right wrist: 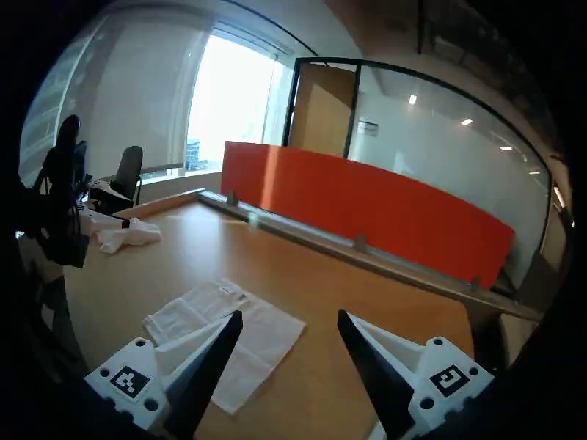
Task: Fold towel
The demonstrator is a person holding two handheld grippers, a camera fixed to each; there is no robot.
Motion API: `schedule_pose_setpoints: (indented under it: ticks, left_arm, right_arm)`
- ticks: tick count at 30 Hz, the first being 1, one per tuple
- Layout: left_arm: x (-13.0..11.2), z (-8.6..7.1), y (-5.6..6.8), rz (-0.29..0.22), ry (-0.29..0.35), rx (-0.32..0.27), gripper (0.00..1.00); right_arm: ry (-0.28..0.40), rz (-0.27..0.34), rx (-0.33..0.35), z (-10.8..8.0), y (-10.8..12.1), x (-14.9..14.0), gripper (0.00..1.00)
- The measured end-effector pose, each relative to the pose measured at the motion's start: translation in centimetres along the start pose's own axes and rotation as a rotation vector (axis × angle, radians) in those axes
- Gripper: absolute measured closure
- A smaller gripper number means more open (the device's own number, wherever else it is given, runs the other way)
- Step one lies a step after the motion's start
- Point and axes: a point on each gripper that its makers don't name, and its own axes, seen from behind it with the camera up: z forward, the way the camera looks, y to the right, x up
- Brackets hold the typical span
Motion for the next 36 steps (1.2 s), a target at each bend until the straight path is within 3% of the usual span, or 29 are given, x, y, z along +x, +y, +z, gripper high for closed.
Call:
schedule_pose_setpoints:
  ticks: [14,20,36]
  left_arm:
    - [-7.3,2.4,2.7,-0.008,-0.119,-0.071,0.07]
    - [-10.4,3.3,4.2,0.015,-0.178,-0.116,0.07]
    - [-17.5,5.3,7.6,0.037,-0.325,-0.204,0.07]
  right_arm:
    - [-0.119,-0.010,0.075,4.0,-2.4,-7.0,0.00]
    - [-0.175,-0.029,0.116,5.3,-4.0,-10.3,0.00]
    - [-0.321,-0.041,0.185,6.3,-6.9,-18.0,0.00]
